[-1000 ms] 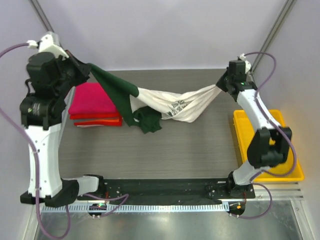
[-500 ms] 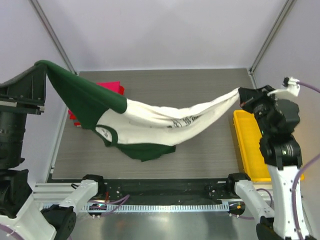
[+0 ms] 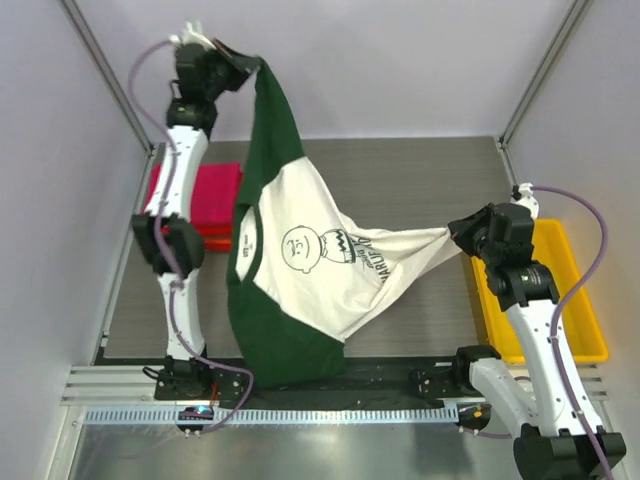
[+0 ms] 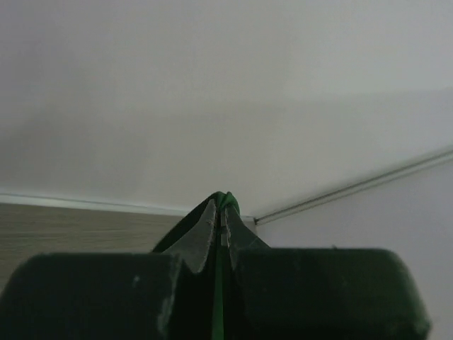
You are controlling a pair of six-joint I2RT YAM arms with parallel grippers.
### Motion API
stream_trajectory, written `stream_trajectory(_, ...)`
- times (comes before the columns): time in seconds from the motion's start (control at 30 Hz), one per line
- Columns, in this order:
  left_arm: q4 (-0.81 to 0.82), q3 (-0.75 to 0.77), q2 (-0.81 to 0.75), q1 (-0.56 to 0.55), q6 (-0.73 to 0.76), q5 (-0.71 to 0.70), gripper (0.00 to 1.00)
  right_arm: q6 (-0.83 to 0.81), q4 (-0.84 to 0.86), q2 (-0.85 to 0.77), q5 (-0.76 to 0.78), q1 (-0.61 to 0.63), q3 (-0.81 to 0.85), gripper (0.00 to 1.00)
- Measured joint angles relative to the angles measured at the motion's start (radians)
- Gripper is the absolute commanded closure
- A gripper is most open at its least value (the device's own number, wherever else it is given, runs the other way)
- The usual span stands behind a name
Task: Fold and stack the t-shirts
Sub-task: Flatten the tshirt out
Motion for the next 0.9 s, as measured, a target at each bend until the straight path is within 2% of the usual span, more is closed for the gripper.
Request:
stream_trajectory(0.07,-0.008,0.161,0.279,0.000,-0.067,0.034,0.99,0.008,0.000,0.050,0.013,0.000,-0.010,0.99)
stream_trajectory(0.17,-0.031,0.298,0.575,-0.006,-0.161,0.058,1.00,0.013,0.011,0.090,0.037,0.000,-0.014,0.99)
stream_trajectory(0.2,-0.044,0.281,0.615,-0.008,-0.176,0.061,0.81,0.013,0.017,0.096,0.042,0.000,-0.015,0.99)
stream_trajectory(0.27,-0.060,0.191,0.628,-0.013,-0.185,0.056,0.41,0.016,0.033,0.108,0.048,0.000,-0.019,0.91)
stream_trajectory(0.3,-0.061,0.149,0.622,-0.017,-0.180,0.055,0.09,0.016,0.047,0.114,0.048,0.000,-0.026,0.87)
stream_trajectory(0.33,-0.055,0.105,0.603,-0.021,-0.169,0.048,0.00,0.016,0.056,0.117,0.048,0.000,-0.032,0.77)
stream_trajectory(0.4,-0.063,0.031,0.549,-0.027,-0.144,0.038,0.00,0.015,0.077,0.132,0.047,-0.001,-0.050,0.71)
stream_trajectory(0.5,-0.082,-0.035,0.433,-0.032,-0.080,0.025,0.00,0.011,0.095,0.158,0.045,-0.001,-0.071,0.70)
stream_trajectory(0.6,-0.101,-0.127,0.245,-0.038,-0.023,0.008,0.00,0.011,0.112,0.181,0.045,-0.001,-0.082,0.69)
stream_trajectory(0.67,-0.140,-0.180,0.111,-0.043,0.016,-0.021,0.00,0.013,0.124,0.190,0.045,-0.001,-0.084,0.60)
stream_trajectory(0.73,-0.214,-0.191,-0.016,-0.055,0.055,-0.071,0.00,0.011,0.139,0.198,0.046,-0.002,-0.084,0.54)
stream_trajectory(0.8,-0.270,-0.216,-0.121,-0.073,0.102,-0.126,0.00,0.010,0.151,0.206,0.046,-0.002,-0.084,0.53)
stream_trajectory(0.9,-0.357,-0.347,-0.302,-0.156,0.177,-0.276,0.00,0.008,0.170,0.227,0.039,-0.003,-0.085,0.53)
